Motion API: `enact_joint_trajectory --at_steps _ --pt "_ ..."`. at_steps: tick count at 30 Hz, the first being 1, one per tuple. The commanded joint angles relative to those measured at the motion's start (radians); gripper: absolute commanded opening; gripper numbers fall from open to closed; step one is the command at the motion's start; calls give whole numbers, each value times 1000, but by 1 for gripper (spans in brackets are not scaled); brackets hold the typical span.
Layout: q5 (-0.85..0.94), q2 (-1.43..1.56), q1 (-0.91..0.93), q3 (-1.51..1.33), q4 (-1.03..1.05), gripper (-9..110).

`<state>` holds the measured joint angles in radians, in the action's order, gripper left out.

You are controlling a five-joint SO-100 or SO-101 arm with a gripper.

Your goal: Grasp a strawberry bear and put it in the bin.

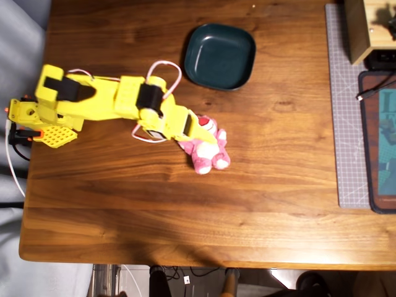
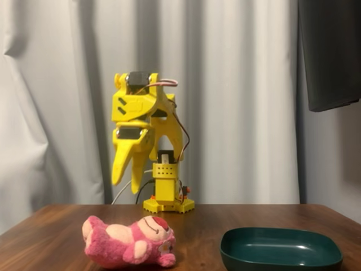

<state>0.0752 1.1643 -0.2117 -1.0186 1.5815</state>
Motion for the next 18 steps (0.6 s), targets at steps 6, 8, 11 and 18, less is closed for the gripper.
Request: enact_joint_trajectory --at_steps 6,8,11,18 --pt "-18 2 63 61 55 42" --pt "-18 2 72 41 81 44" --pt "-20 2 75 8 94 44" --pt "-20 -23 20 -21 81 44"
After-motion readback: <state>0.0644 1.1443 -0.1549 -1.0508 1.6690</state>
